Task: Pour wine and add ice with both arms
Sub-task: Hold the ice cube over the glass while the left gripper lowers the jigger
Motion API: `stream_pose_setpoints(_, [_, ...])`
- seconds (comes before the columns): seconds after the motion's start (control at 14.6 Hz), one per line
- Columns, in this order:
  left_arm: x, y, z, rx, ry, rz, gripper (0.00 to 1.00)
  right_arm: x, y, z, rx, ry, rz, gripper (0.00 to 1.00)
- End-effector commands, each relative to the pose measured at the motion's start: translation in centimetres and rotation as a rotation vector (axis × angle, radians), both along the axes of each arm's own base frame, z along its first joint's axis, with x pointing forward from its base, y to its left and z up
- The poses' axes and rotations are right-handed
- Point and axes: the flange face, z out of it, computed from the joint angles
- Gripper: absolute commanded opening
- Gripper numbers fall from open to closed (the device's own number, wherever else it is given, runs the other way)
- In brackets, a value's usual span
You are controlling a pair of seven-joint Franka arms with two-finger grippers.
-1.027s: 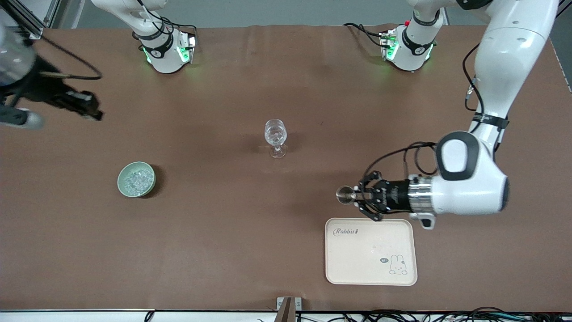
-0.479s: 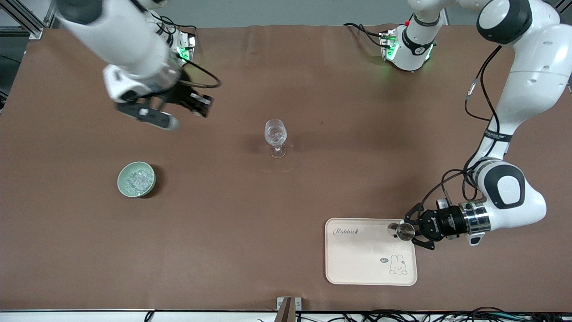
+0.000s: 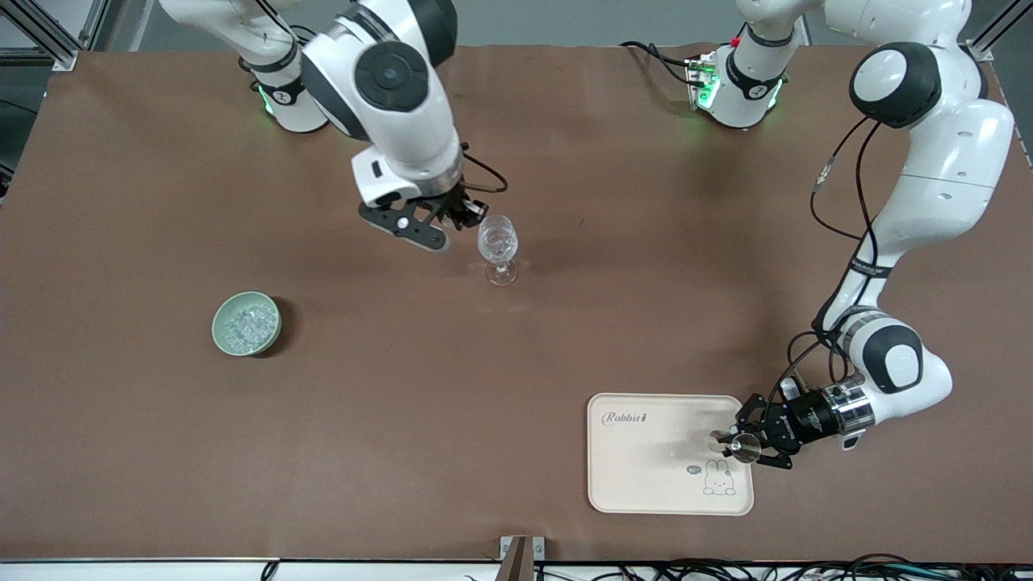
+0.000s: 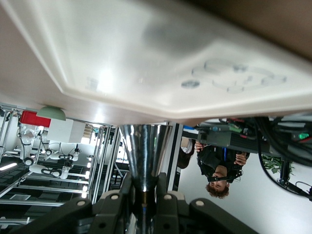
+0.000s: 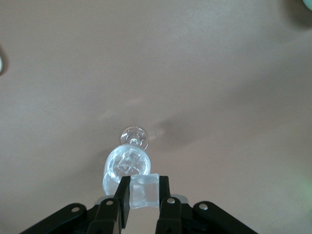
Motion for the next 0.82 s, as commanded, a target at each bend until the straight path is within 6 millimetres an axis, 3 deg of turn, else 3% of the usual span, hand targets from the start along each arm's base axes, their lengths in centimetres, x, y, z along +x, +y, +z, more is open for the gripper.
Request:
stream_pose_setpoints(0.0, [0.0, -0.1, -1.8, -0.003, -0.061, 0.003, 0.03, 0.0, 1.2, -1.8, -0.017, -0.009, -0.004, 0.01])
stream_pose_setpoints(0.41, [-1.1, -0.2, -3.8, 0.019, -0.089, -0.035, 0.16, -0.6, 3.2, -5.8, -0.033, 0.020, 0.022, 0.01])
stream_pose_setpoints(0.62, [-1.5, -0.4, -4.4, 0.035, -0.137, -0.056, 0.31, -0.7, 3.4, -6.4, -0.031, 0.024, 0.018, 0.02])
stream_pose_setpoints(0.75, [-1.5, -0.3, -4.4, 0.029, -0.136, -0.052, 0.52, -0.8, 3.6, -7.0, -0.034, 0.033, 0.021, 0.02])
